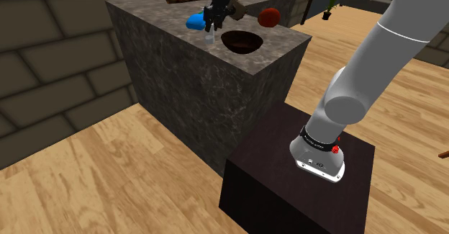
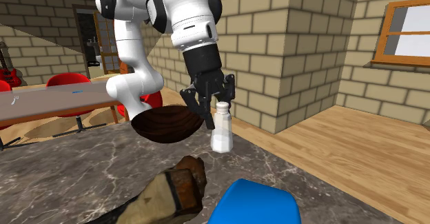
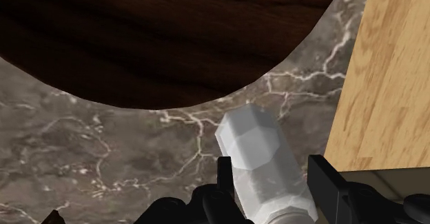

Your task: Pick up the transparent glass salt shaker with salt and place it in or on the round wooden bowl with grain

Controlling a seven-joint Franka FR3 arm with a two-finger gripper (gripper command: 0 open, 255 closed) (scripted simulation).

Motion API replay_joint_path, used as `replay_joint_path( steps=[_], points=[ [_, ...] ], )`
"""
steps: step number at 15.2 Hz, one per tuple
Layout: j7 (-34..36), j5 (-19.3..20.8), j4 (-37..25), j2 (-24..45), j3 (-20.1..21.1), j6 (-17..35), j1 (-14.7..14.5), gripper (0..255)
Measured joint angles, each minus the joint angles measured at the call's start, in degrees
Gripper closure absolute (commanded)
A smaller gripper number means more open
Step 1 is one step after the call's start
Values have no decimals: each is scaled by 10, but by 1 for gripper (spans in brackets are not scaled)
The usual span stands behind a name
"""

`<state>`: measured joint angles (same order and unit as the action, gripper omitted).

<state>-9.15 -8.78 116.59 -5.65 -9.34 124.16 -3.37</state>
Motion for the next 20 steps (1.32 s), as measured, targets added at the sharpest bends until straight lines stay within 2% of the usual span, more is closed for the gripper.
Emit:
replay_joint_path(
  steps=[4,20],
  points=[
    [2,2,-13,-2,0,-15,1,255],
    [21,11,-130,-6,0,-135,1,255]
  ],
)
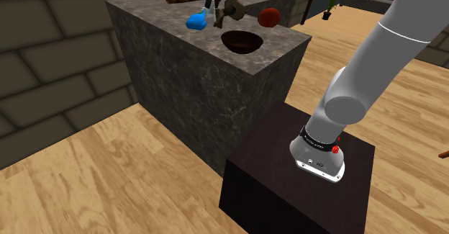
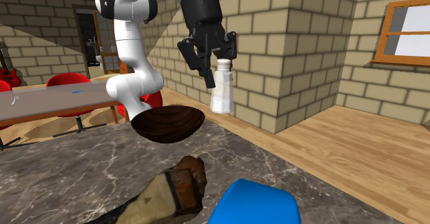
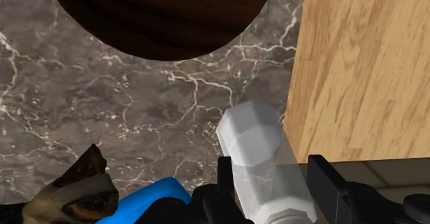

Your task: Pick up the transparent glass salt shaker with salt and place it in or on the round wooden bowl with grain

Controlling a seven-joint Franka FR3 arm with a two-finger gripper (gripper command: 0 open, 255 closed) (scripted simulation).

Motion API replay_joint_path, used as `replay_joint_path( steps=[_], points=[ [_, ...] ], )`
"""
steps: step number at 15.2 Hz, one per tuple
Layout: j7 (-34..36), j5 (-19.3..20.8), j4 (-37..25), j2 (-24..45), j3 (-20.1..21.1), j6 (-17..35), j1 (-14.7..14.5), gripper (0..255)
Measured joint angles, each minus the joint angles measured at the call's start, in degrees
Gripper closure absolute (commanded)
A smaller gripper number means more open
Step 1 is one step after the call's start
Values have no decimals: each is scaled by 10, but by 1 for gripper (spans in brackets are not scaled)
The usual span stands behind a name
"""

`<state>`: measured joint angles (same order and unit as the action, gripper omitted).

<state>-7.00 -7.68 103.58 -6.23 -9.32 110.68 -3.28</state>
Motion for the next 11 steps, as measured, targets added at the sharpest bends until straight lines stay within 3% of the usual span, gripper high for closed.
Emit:
replay_joint_path(
  steps=[5,11],
  points=[
    [4,1,-40,4,-1,-36,0,255],
    [-13,15,40,-91,-11,-53,13,255]
  ],
)
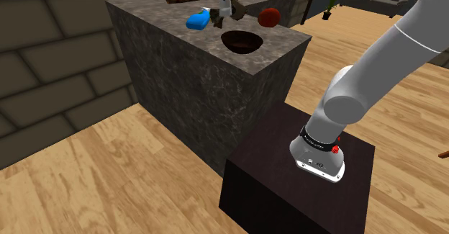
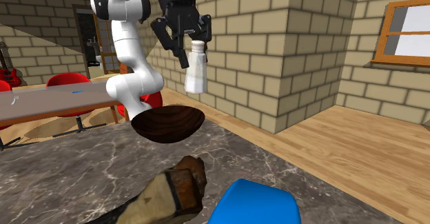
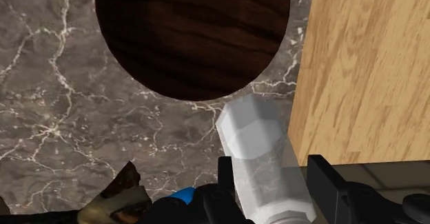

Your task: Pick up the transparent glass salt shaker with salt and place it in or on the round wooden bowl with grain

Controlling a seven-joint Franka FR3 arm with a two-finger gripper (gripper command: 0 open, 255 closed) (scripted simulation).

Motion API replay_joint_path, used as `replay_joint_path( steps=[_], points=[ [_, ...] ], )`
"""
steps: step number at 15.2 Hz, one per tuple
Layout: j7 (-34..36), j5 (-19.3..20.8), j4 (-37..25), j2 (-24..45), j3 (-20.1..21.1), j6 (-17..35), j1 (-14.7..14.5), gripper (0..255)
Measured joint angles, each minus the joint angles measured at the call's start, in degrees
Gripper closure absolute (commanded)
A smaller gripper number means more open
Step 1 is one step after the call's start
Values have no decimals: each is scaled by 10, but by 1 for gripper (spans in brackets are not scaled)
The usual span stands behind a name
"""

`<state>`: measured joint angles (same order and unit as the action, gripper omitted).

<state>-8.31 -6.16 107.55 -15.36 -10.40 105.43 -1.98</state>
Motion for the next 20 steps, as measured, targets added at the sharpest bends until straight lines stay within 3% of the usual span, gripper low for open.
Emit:
replay_joint_path(
  steps=[7,20],
  points=[
    [-30,24,110,-129,-18,-20,24,255],
    [-44,26,224,-148,-24,73,29,255]
  ],
)
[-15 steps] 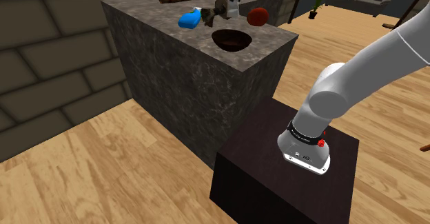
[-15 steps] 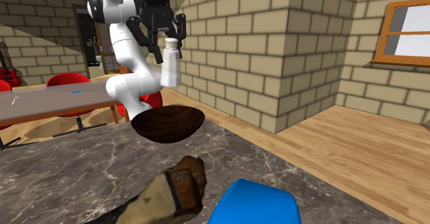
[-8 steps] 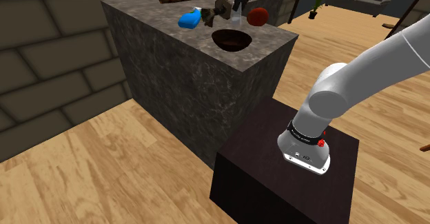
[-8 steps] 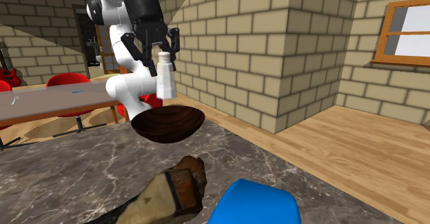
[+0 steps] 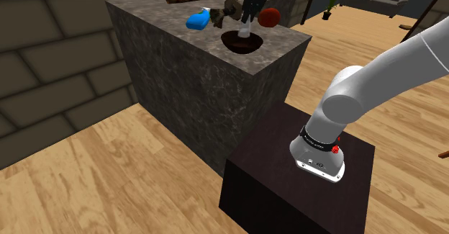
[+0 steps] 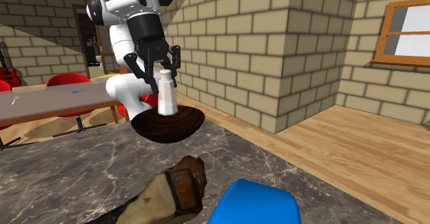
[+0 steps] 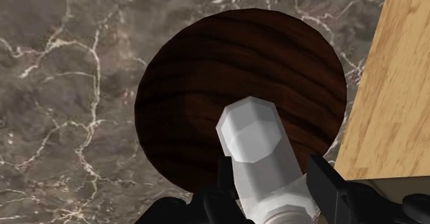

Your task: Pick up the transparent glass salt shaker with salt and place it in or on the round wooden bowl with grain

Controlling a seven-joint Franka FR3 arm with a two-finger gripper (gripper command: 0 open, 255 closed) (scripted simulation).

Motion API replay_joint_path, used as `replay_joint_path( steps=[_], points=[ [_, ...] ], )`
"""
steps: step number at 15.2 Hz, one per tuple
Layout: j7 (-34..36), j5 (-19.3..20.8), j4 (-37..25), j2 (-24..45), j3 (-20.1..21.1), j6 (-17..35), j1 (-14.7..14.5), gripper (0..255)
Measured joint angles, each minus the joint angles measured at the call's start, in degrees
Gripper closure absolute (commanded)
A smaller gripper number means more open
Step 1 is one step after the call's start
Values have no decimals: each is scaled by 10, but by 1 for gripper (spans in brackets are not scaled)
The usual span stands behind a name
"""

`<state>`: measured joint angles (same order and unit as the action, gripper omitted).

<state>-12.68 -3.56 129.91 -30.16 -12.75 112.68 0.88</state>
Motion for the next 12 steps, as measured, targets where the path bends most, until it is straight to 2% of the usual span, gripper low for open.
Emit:
replay_joint_path(
  steps=[8,9,12],
  points=[
    [-2,0,17,0,0,17,0,255],
    [-2,0,17,0,0,17,0,0],
    [-2,0,17,-1,0,17,0,0]
  ],
)
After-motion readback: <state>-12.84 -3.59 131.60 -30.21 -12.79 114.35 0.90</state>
